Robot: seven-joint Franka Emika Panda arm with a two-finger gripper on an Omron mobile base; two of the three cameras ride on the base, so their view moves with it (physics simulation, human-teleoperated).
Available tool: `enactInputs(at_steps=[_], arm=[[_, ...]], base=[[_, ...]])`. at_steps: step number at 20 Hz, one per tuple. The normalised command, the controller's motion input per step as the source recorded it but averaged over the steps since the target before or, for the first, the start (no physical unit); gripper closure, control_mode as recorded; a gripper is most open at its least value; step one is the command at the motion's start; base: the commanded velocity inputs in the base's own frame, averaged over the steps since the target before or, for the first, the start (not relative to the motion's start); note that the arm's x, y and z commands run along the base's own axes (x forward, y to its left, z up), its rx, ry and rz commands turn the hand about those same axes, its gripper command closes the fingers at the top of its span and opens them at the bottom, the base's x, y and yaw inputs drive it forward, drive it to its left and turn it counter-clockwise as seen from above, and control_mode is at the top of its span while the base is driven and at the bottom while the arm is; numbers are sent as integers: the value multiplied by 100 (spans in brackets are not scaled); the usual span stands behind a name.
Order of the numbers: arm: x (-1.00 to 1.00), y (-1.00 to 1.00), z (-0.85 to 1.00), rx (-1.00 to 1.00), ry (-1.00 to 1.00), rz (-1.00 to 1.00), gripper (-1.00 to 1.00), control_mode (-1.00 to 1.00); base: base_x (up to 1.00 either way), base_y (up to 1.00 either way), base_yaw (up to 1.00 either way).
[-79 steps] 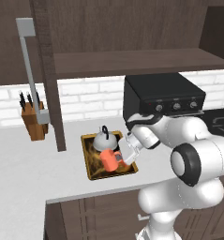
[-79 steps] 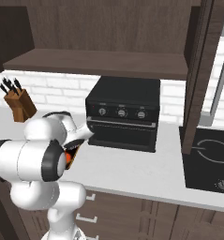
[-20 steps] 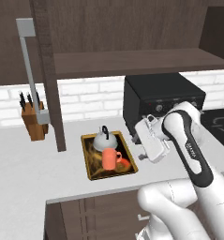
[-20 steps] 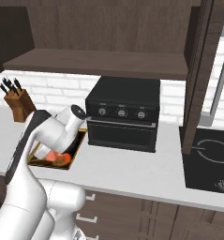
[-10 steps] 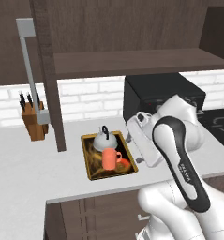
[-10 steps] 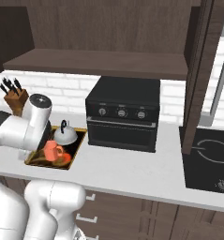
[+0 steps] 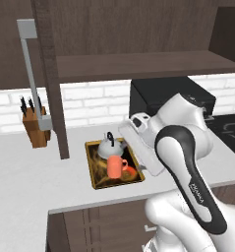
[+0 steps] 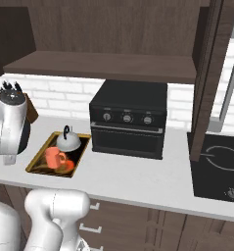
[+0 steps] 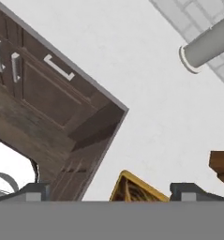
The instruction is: Pick the kettle from the counter and place it on the tray. Then pick the mug from the cabinet and place it on the tray. Then close the cabinet doors.
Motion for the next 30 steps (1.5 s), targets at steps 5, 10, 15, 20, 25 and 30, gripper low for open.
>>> enactInputs(at_steps=[5, 10, 15, 20, 25, 30], arm=[[-23, 37, 31, 0, -18, 21, -100, -100], [-40, 26, 36, 2, -23, 14, -100, -100], [-58, 18, 37, 11, -19, 6, -100, -100], [-42, 30, 38, 12, -8, 0, -100, -100], [-21, 52, 38, 2, -16, 0, -100, -100], [-37, 33, 50, 1, -16, 0, -100, -100]], base=[[0, 0, 0], [0, 0, 0], [0, 0, 0], [0, 0, 0], [0, 0, 0], [0, 0, 0]])
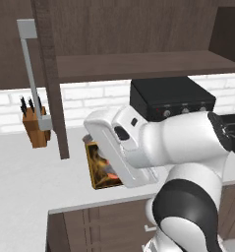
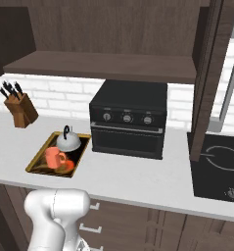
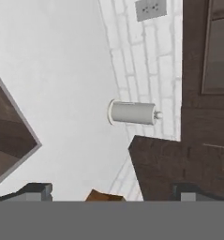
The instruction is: Pick the kettle from the counter and place it on the tray. Then pick the mug from the cabinet and place it on the tray. Then close the cabinet doors.
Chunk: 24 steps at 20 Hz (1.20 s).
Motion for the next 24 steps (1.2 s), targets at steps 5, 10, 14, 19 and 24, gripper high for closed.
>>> enactInputs(at_steps=[5, 10, 14, 19, 24], arm=[[-52, 29, 35, 6, -6, 0, -100, -100], [-56, 7, 36, 1, -3, 0, -100, -100], [-31, 24, 28, 0, 0, 0, -100, -100], [-4, 52, 23, 0, 0, 0, -100, -100], [8, 62, 20, 0, 0, 0, -100, -100]], base=[[0, 0, 0], [0, 0, 0], [0, 0, 0], [0, 0, 0], [0, 0, 0]])
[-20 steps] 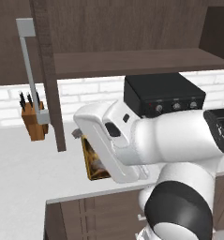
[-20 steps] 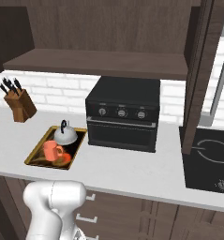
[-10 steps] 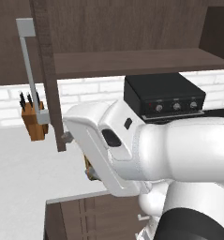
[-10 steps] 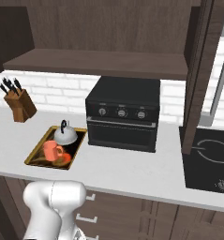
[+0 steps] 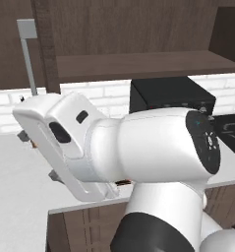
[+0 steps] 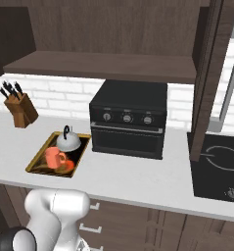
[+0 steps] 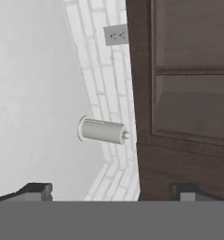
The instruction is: Pick the kettle from the counter and place it on the tray. Then pick the mug from the cabinet and place it on the tray. Then close the cabinet doors.
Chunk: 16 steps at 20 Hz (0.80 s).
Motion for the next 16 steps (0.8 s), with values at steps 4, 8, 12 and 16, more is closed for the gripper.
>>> enactInputs(at_steps=[4, 8, 12, 16], arm=[[19, 48, 9, 0, 0, 0, -100, -100], [41, 30, 0, 0, 0, -7, -100, -100], [53, 6, 0, 2, 0, -9, -100, -100], [55, 1, 0, 2, 0, -13, -100, -100]], base=[[0, 0, 0], [0, 0, 0], [0, 0, 0], [0, 0, 0]])
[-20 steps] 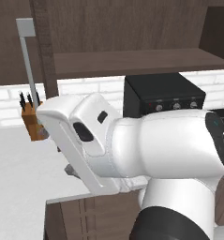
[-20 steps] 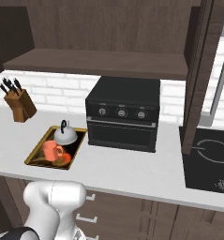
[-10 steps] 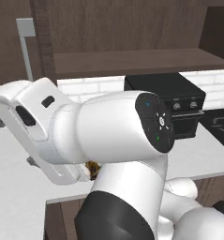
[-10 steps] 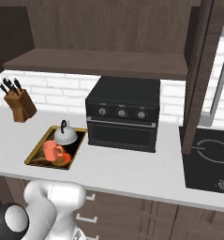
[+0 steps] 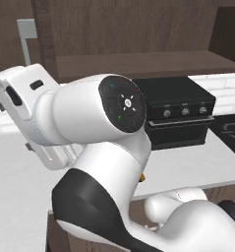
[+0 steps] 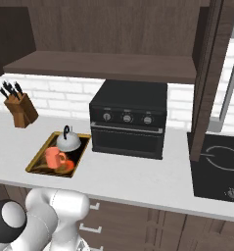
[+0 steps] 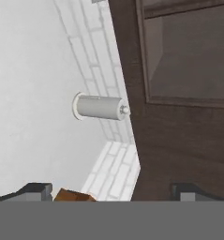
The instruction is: Pick the kettle from the counter and place it on the tray. Then pick the mug from the cabinet and place it on the tray. Then close the cabinet doors.
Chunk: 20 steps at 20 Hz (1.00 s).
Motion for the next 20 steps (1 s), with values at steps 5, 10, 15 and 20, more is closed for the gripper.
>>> enactInputs(at_steps=[5, 10, 15, 20], arm=[[31, 3, -1, 10, 0, -8, -100, -100], [37, 1, -6, 13, -1, -6, -100, -100], [44, 0, -15, 9, 0, -5, -100, -100], [40, -7, -16, 1, 0, -3, -100, -100]], base=[[0, 0, 0], [0, 0, 0], [0, 0, 0], [0, 0, 0]])
